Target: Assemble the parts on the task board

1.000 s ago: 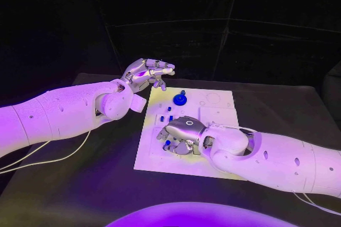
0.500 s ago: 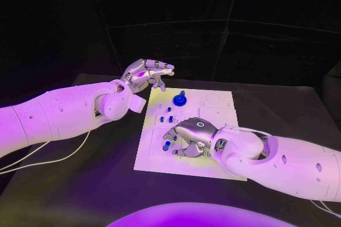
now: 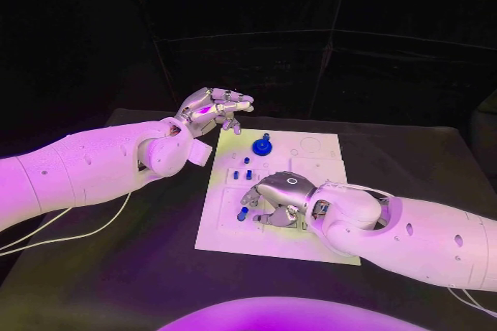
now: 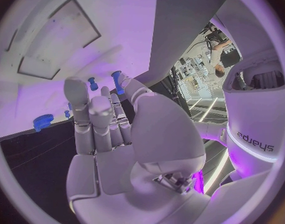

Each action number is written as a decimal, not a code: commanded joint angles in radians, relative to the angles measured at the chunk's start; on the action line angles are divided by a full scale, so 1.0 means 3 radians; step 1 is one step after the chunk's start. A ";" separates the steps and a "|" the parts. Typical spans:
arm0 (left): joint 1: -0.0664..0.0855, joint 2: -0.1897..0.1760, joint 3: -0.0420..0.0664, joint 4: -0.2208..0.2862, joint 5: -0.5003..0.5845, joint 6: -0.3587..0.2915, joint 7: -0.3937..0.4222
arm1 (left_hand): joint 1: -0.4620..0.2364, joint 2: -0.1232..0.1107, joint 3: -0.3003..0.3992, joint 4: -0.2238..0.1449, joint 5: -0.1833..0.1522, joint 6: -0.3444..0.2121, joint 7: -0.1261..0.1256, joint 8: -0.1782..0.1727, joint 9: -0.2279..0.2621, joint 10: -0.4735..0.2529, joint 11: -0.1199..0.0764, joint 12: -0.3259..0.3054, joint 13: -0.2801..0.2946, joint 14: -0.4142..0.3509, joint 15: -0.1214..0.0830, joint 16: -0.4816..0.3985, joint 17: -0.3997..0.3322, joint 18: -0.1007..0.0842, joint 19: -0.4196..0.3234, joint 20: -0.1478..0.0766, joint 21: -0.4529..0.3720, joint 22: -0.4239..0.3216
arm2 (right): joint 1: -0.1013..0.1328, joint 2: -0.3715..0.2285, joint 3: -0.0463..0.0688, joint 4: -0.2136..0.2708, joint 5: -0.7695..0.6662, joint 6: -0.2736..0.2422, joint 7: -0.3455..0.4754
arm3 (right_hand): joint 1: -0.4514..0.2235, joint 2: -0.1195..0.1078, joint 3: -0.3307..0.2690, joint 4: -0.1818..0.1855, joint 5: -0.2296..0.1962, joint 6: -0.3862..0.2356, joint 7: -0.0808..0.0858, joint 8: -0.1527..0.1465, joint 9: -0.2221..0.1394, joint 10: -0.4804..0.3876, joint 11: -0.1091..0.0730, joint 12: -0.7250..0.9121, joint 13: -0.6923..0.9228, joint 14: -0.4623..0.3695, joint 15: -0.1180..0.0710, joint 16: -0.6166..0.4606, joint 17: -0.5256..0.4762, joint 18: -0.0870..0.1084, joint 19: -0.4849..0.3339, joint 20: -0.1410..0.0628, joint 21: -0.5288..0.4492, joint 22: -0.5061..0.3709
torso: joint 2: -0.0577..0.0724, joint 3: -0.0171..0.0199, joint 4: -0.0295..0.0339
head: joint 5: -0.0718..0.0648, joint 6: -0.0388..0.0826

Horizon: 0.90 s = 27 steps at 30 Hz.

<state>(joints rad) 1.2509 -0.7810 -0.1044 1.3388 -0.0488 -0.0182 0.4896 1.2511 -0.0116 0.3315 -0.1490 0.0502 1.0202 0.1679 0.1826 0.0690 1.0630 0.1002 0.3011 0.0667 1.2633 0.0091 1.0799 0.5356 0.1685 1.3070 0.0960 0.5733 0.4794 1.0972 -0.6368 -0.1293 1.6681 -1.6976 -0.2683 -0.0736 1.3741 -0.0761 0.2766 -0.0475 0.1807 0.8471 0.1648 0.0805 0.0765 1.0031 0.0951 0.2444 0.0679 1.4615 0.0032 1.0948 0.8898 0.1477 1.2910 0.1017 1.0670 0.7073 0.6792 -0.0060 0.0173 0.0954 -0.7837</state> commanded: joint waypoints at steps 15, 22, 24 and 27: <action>0.0004 0.0008 0.0001 -0.0004 0.0004 0.0059 -0.0001 | 0.0014 0.0019 -0.0025 0.0000 0.0013 -0.0003 0.0012 -0.0013 0.0003 -0.0016 -0.0004 0.0006 0.0002 -0.0016 0.0003 -0.0016 -0.0004 0.0043 0.0001 0.0030 -0.0023 -0.0004 | 0.0005 0.0089 0.0001 -0.0002 0.0060 0.0033 0.0100 | 0.0026 0.0037 0.0260 -0.0021 -0.0016 0.0116 -0.0023 0.0021 -0.0007 0.0401 -0.0051 -0.0081 -0.0017 0.0057 -0.0047 0.0196 0.0214 -0.0046 0.0113 -0.0041 0.0205 0.0289 | -0.0002 0.0000 0.0000 | -0.0004 -0.0015; 0.0004 0.0012 0.0000 -0.0011 0.0004 0.0063 -0.0004 | 0.0015 0.0022 -0.0032 0.0000 0.0013 -0.0003 0.0012 -0.0013 0.0003 -0.0017 -0.0004 0.0008 0.0002 -0.0020 0.0003 -0.0018 -0.0011 0.0044 0.0002 0.0031 -0.0028 -0.0008 | 0.0005 0.0116 0.0001 -0.0012 0.0070 0.0027 0.0117 | 0.0023 0.0023 0.0306 -0.0028 -0.0019 0.0131 -0.0018 0.0019 -0.0009 0.0410 -0.0043 -0.0130 -0.0018 0.0054 -0.0041 0.0202 0.0216 -0.0047 0.0110 -0.0038 0.0211 0.0292 | -0.0001 -0.0001 -0.0001 | -0.0005 -0.0013; 0.0004 0.0013 0.0000 -0.0012 0.0004 0.0063 -0.0005 | 0.0015 0.0022 -0.0032 0.0000 0.0013 -0.0003 0.0012 -0.0013 0.0003 -0.0017 -0.0004 0.0008 0.0002 -0.0020 0.0003 -0.0018 -0.0011 0.0044 0.0002 0.0031 -0.0028 -0.0008 | 0.0005 0.0121 0.0001 -0.0015 0.0071 0.0029 0.0119 | 0.0019 0.0020 0.0318 -0.0028 -0.0019 0.0135 -0.0016 0.0018 -0.0009 0.0410 -0.0040 -0.0144 -0.0018 0.0054 -0.0039 0.0203 0.0216 -0.0047 0.0108 -0.0037 0.0212 0.0293 | 0.0000 0.0000 0.0000 | -0.0004 -0.0015; 0.0004 0.0015 0.0000 -0.0014 0.0004 0.0064 -0.0007 | 0.0015 0.0022 -0.0032 0.0000 0.0013 -0.0003 0.0012 -0.0013 0.0003 -0.0017 -0.0004 0.0008 0.0002 -0.0020 0.0003 -0.0018 -0.0011 0.0044 0.0002 0.0031 -0.0028 -0.0008 | 0.0005 0.0128 0.0001 -0.0015 0.0073 0.0033 0.0121 | 0.0015 0.0015 0.0331 -0.0029 -0.0020 0.0144 -0.0014 0.0019 -0.0009 0.0413 -0.0036 -0.0159 -0.0018 0.0052 -0.0037 0.0204 0.0215 -0.0048 0.0108 -0.0035 0.0214 0.0296 | 0.0001 0.0000 -0.0003 | -0.0003 -0.0016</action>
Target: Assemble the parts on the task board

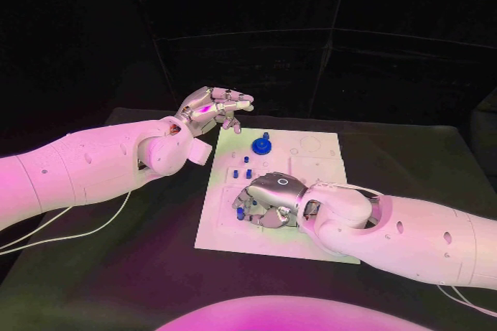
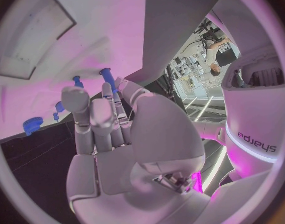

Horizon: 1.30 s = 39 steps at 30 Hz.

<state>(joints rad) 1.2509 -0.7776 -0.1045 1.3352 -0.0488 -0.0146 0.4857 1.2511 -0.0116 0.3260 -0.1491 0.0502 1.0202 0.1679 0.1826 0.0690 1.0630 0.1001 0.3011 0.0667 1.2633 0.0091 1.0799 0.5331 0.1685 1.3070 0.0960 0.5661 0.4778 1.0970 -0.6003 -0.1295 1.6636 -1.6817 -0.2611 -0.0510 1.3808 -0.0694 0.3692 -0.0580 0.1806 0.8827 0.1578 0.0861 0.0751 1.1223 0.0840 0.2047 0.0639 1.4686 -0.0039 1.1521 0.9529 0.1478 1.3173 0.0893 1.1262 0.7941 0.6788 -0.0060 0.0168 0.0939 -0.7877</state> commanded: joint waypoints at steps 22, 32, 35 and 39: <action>0.0004 -0.0003 0.0000 -0.0004 0.0003 0.0058 -0.0002 | 0.0015 0.0022 -0.0014 0.0000 0.0013 -0.0003 0.0012 -0.0013 0.0003 -0.0018 -0.0004 0.0008 0.0002 -0.0020 0.0003 -0.0018 -0.0002 0.0043 0.0002 0.0031 -0.0004 -0.0002 | 0.0005 -0.0058 0.0002 0.0017 -0.0053 -0.0137 -0.0055 | -0.0082 -0.0097 0.0073 0.0019 -0.0037 -0.0108 0.0008 -0.0076 -0.0030 0.0054 -0.0016 -0.0134 0.0001 0.0012 -0.0020 0.0003 -0.0022 -0.0041 -0.0005 0.0008 0.0012 -0.0009 | -0.0001 0.0000 -0.0003 | -0.0008 -0.0003; 0.0003 -0.0009 -0.0001 -0.0015 0.0002 0.0057 -0.0004 | 0.0015 0.0022 -0.0014 0.0000 0.0013 -0.0003 0.0012 -0.0013 0.0003 -0.0018 -0.0004 0.0008 0.0002 -0.0020 0.0003 -0.0018 -0.0002 0.0043 0.0002 0.0031 -0.0004 -0.0002 | 0.0019 -0.0363 0.0032 0.0275 0.0212 -0.0446 -0.0018 | -0.0101 -0.0106 0.0098 0.0030 -0.0018 -0.0022 0.0001 -0.0020 -0.0003 0.0196 -0.0018 -0.0114 0.0023 0.0023 -0.0024 0.0042 0.0023 -0.0055 0.0016 0.0005 0.0058 0.0062 | -0.0007 -0.0005 -0.0010 | -0.0052 0.0035; 0.0003 -0.0015 -0.0001 -0.0014 0.0001 0.0055 -0.0004 | 0.0015 0.0022 -0.0014 0.0000 0.0013 -0.0003 0.0012 -0.0013 0.0003 -0.0018 -0.0004 0.0008 0.0002 -0.0020 0.0003 -0.0018 -0.0002 0.0043 0.0002 0.0031 -0.0004 -0.0002 | 0.0065 -0.0535 0.0079 0.0372 0.0606 -0.0522 -0.0059 | -0.0139 -0.0115 0.0078 0.0056 -0.0026 0.0117 0.0011 0.0052 0.0023 0.0311 -0.0025 -0.0061 0.0053 0.0030 -0.0026 0.0066 0.0050 -0.0061 0.0030 0.0006 0.0085 0.0103 | -0.0006 -0.0008 -0.0011 | -0.0076 0.0053; 0.0004 -0.0024 -0.0003 -0.0006 0.0001 0.0052 -0.0004 | 0.0015 0.0022 -0.0014 0.0000 0.0013 -0.0003 0.0012 -0.0013 0.0003 -0.0018 -0.0004 0.0008 0.0002 -0.0020 0.0003 -0.0018 -0.0002 0.0043 0.0002 0.0031 -0.0004 -0.0002 | 0.0140 -0.0832 0.0110 0.0487 0.1119 -0.0491 -0.0233 | -0.0410 -0.0154 -0.0117 0.0242 0.0046 0.0332 -0.0053 0.0183 0.0067 0.0731 -0.0110 0.0299 0.0266 0.0102 -0.0080 0.0291 0.0344 -0.0109 0.0149 -0.0025 0.0280 0.0417 | -0.0013 -0.0015 -0.0006 | -0.0167 0.0085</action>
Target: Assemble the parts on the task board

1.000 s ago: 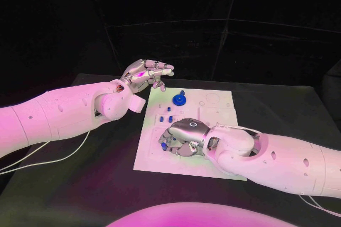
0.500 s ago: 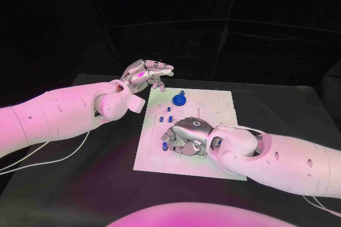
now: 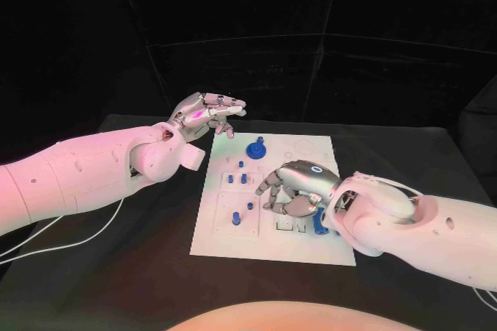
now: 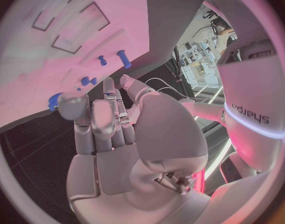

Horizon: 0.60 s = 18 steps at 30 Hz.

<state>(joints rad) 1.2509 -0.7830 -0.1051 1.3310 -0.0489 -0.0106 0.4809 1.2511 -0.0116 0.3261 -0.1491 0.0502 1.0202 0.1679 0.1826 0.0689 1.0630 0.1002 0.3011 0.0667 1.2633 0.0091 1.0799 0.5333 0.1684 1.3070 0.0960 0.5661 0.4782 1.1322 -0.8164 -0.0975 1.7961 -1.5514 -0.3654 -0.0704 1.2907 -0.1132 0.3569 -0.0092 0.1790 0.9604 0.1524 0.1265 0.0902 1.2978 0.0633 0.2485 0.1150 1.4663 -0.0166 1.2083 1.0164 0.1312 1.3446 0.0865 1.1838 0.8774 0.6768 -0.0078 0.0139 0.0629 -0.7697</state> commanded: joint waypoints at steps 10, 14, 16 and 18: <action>0.0004 -0.0049 -0.0002 0.0045 -0.0071 0.0022 0.0024 | 0.0019 0.0023 -0.0019 -0.0001 0.0013 -0.0004 0.0012 -0.0013 0.0004 -0.0019 -0.0004 0.0010 0.0002 -0.0025 0.0003 -0.0021 -0.0012 0.0044 0.0002 0.0031 -0.0009 -0.0007 | 0.0066 -0.0718 0.0012 0.0076 0.1142 -0.0217 -0.0594 | -0.0286 0.0064 -0.0802 0.0396 0.0707 0.0152 -0.0135 0.0394 0.0149 0.0335 -0.0157 0.3360 0.3456 0.0220 -0.0131 0.0732 0.0970 -0.0180 0.0293 -0.0115 0.0570 0.0896 | -0.0034 -0.0052 -0.0035 | -0.0260 0.0074; 0.0004 -0.0060 -0.0004 0.0057 -0.0078 0.0025 0.0027 | 0.0019 0.0023 -0.0019 -0.0001 0.0013 -0.0004 0.0012 -0.0013 0.0004 -0.0019 -0.0004 0.0010 0.0002 -0.0025 0.0003 -0.0021 -0.0012 0.0044 0.0002 0.0031 -0.0009 -0.0007 | 0.0032 -0.0841 0.0004 0.0087 0.1116 -0.0277 -0.0735 | -0.0269 0.0122 -0.0895 0.0439 0.0734 0.0113 -0.0145 0.0453 0.0184 0.0367 -0.0136 0.3561 0.3719 0.0228 -0.0115 0.0808 0.1088 -0.0189 0.0311 -0.0116 0.0622 0.0982 | -0.0041 -0.0051 -0.0059 | -0.0283 0.0077; 0.0004 -0.0067 -0.0007 0.0059 -0.0080 0.0026 0.0028 | 0.0013 0.0021 -0.0026 0.0002 0.0012 -0.0002 0.0012 -0.0012 0.0004 -0.0018 -0.0003 0.0012 0.0002 -0.0026 0.0004 -0.0020 -0.0013 0.0044 0.0002 0.0031 -0.0011 -0.0009 | 0.0018 -0.0892 -0.0001 0.0114 0.1060 -0.0263 -0.0838 | -0.0295 0.0122 -0.0954 0.0471 0.0734 0.0099 -0.0146 0.0477 0.0197 0.0391 -0.0131 0.3626 0.3804 0.0235 -0.0114 0.0843 0.1145 -0.0197 0.0323 -0.0111 0.0648 0.1026 | -0.0045 -0.0050 -0.0069 | -0.0291 0.0074; 0.0004 -0.0076 -0.0013 0.0062 -0.0081 0.0026 0.0030 | 0.0011 0.0021 -0.0027 0.0003 0.0012 -0.0002 0.0012 -0.0012 0.0004 -0.0018 -0.0003 0.0013 0.0002 -0.0026 0.0004 -0.0020 -0.0013 0.0044 0.0002 0.0031 -0.0011 -0.0009 | 0.0009 -0.0934 -0.0023 0.0153 0.1012 -0.0223 -0.0945 | -0.0316 0.0122 -0.1036 0.0509 0.0755 0.0081 -0.0150 0.0516 0.0219 0.0408 -0.0133 0.3679 0.3878 0.0240 -0.0115 0.0876 0.1198 -0.0204 0.0336 -0.0111 0.0677 0.1075 | -0.0050 -0.0052 -0.0078 | -0.0302 0.0076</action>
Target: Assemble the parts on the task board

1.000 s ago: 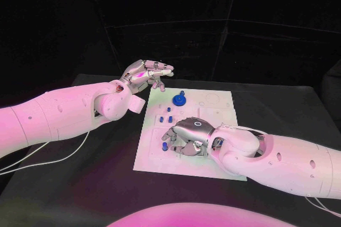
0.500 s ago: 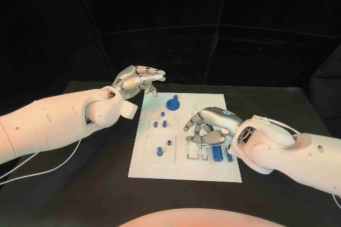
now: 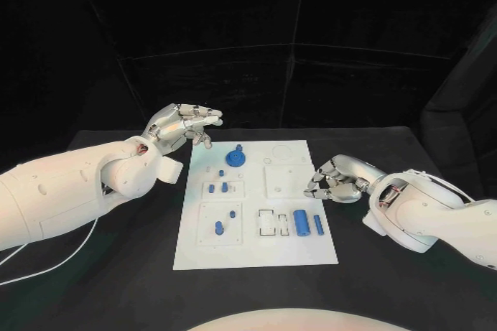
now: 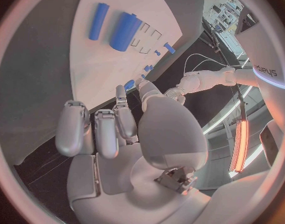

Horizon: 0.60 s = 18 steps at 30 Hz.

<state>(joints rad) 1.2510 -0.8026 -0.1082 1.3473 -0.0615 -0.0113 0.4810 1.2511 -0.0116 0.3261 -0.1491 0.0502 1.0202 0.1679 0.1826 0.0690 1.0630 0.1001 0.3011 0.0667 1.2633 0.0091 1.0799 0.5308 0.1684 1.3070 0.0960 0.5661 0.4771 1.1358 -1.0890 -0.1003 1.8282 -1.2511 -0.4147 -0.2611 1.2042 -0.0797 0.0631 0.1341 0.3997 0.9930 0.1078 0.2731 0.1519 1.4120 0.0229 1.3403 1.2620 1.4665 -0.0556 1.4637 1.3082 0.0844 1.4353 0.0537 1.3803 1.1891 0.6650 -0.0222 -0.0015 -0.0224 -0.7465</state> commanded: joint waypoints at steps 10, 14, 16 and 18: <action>0.0004 -0.0017 -0.0017 0.0011 -0.0041 0.0037 0.0037 | 0.0009 0.0020 -0.0030 0.0004 0.0012 -0.0001 0.0012 -0.0012 0.0004 -0.0018 -0.0003 0.0013 0.0002 -0.0027 0.0004 -0.0020 -0.0006 0.0044 0.0002 0.0032 -0.0012 -0.0006 | -0.0058 -0.0044 -0.0111 0.0137 -0.0211 0.0169 -0.0689 | -0.0164 0.0013 -0.0347 0.0242 -0.0181 -0.0125 -0.0006 0.0145 0.0088 0.0028 0.0003 0.0073 0.0129 0.0251 0.0018 0.0092 0.0340 -0.0055 0.0040 0.0000 0.0059 0.0094 | -0.0009 -0.0005 -0.0020 | -0.0067 0.0001; 0.0003 -0.0018 -0.0019 0.0008 -0.0041 0.0040 0.0039 | 0.0009 0.0020 -0.0030 0.0004 0.0012 -0.0001 0.0012 -0.0012 0.0004 -0.0018 -0.0003 0.0013 0.0002 -0.0027 0.0004 -0.0020 -0.0006 0.0044 0.0002 0.0032 -0.0012 -0.0006 | -0.0091 -0.0002 -0.0122 0.0128 -0.0259 0.0224 -0.0745 | -0.0157 0.0014 -0.0407 0.0281 -0.0223 -0.0164 0.0000 0.0166 0.0105 0.0019 0.0009 0.0063 0.0128 0.0251 0.0023 0.0100 0.0353 -0.0055 0.0038 0.0004 0.0060 0.0095 | -0.0017 -0.0006 -0.0032 | -0.0056 -0.0009; 0.0003 -0.0018 -0.0020 0.0006 -0.0041 0.0043 0.0039 | 0.0009 0.0020 -0.0030 0.0004 0.0012 -0.0001 0.0012 -0.0012 0.0004 -0.0018 -0.0003 0.0013 0.0002 -0.0027 0.0004 -0.0020 -0.0006 0.0044 0.0002 0.0032 -0.0012 -0.0006 | -0.0105 0.0018 -0.0124 0.0121 -0.0271 0.0243 -0.0759 | -0.0144 0.0012 -0.0436 0.0294 -0.0252 -0.0178 0.0002 0.0181 0.0115 0.0009 0.0011 0.0052 0.0121 0.0251 0.0025 0.0100 0.0353 -0.0055 0.0037 0.0006 0.0062 0.0097 | -0.0019 -0.0006 -0.0030 | -0.0057 -0.0017; 0.0003 -0.0018 -0.0021 0.0006 -0.0041 0.0046 0.0038 | 0.0004 0.0020 -0.0036 0.0007 0.0012 -0.0001 0.0012 -0.0011 0.0004 -0.0018 -0.0003 0.0015 0.0002 -0.0028 0.0004 -0.0021 -0.0009 0.0044 0.0002 0.0032 -0.0014 -0.0008 | -0.0115 0.0038 -0.0126 0.0112 -0.0279 0.0254 -0.0764 | -0.0138 0.0011 -0.0456 0.0305 -0.0268 -0.0186 0.0002 0.0192 0.0122 0.0007 0.0012 0.0050 0.0122 0.0251 0.0026 0.0102 0.0356 -0.0055 0.0036 0.0008 0.0062 0.0098 | -0.0018 -0.0009 -0.0030 | -0.0057 -0.0019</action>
<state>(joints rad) 1.2510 -0.8078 -0.1144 1.3481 -0.0675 -0.0108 0.4819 1.2511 -0.0116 0.3233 -0.1463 0.0502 1.0202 0.1679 0.1825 0.0690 1.0630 0.1001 0.3011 0.0667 1.2633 0.0091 1.0799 0.5290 0.1683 1.3070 0.0960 0.5661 0.4763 1.1012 -1.0791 -0.1379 1.8632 -1.3075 -0.3684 -0.4578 1.1631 -0.0761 -0.0697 0.2259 0.3251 0.9435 0.1067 0.3280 0.1878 1.4169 0.0250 1.3582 1.2996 1.4666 -0.0556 1.4918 1.3080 0.0848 1.4425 0.0536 1.3934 1.2173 0.6605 -0.0243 -0.0096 -0.0401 -0.7511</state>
